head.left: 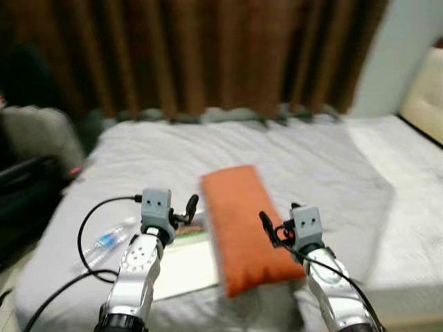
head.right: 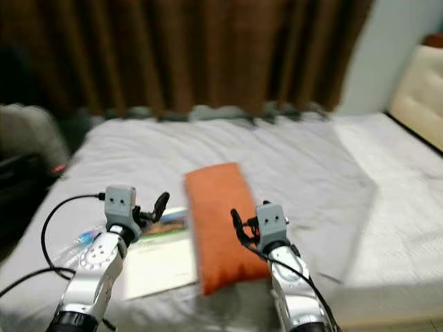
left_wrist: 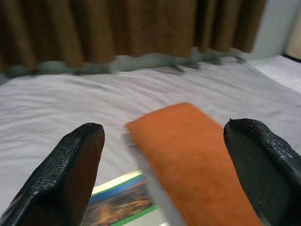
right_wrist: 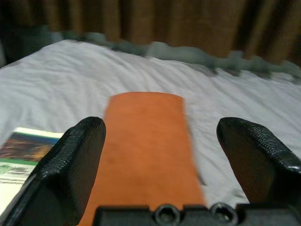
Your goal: Clean up the room
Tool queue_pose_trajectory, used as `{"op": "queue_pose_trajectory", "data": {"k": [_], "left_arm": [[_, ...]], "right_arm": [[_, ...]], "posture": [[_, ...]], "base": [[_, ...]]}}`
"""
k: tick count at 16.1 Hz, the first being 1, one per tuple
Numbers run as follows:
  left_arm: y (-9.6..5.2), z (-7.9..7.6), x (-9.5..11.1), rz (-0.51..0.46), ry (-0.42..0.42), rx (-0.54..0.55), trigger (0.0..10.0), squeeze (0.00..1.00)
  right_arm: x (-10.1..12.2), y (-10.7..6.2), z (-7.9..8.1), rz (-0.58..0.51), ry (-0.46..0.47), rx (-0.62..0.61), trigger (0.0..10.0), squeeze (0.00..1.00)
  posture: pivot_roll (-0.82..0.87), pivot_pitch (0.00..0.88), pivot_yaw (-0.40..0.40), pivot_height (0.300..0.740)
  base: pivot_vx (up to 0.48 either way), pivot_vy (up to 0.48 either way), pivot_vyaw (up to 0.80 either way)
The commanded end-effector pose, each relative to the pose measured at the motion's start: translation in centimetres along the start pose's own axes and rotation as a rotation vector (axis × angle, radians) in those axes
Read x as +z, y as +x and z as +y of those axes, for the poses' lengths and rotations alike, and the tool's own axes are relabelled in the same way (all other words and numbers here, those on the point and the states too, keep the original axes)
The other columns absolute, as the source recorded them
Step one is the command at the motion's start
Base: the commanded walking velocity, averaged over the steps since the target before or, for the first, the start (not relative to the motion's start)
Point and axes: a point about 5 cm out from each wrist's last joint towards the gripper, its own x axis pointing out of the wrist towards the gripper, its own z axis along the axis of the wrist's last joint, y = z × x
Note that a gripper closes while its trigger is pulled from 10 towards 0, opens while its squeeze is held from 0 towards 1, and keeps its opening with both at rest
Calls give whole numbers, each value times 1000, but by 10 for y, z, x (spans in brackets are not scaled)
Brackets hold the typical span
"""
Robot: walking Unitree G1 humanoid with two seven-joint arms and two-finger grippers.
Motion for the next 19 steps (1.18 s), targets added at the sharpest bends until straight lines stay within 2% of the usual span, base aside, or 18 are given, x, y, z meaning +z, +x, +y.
{"op": "queue_pose_trajectory", "data": {"k": [1,5,6,7,9,11,13,15,19], "left_arm": [[3,-3,1,3,-4,-11,10000,0],[0,0,-1,-7,6,-1,10000,0],[-12,1,-5,5,29,19,10000,0],[-24,2,-7,12,35,20,10000,0],[-45,0,-11,33,21,-2,10000,0],[-40,0,-15,42,-1,12,10000,0],[-30,7,-11,48,-51,83,10000,0],[-27,5,-8,51,-58,80,10000,0],[-16,1,-6,59,-47,43,10000,0]], "right_arm": [[0,0,-4,-2,13,-11,10000,0],[-1,-1,-4,1,34,-11,10000,0],[-1,-8,-2,-7,199,-7,10000,0],[-3,-16,-3,-1,234,-4,10000,0],[-13,-37,-3,38,171,12,10000,0],[-22,-43,-1,74,161,17,10000,0],[-18,-35,1,69,150,40,10000,0],[-8,-24,-1,50,131,53,10000,0],[-3,-14,1,45,114,79,10000,0]], "posture": [[-5,0,19,740],[-5,0,21,740],[-6,0,19,740],[-6,0,15,740],[6,0,11,740],[6,0,3,740],[6,0,4,740],[3,0,5,740],[10,0,5,740]], "base": [[322,-352,0],[397,-157,0],[0,0,0],[0,0,0],[0,0,0],[480,0,0],[480,0,0],[476,0,0],[480,0,0]]}}
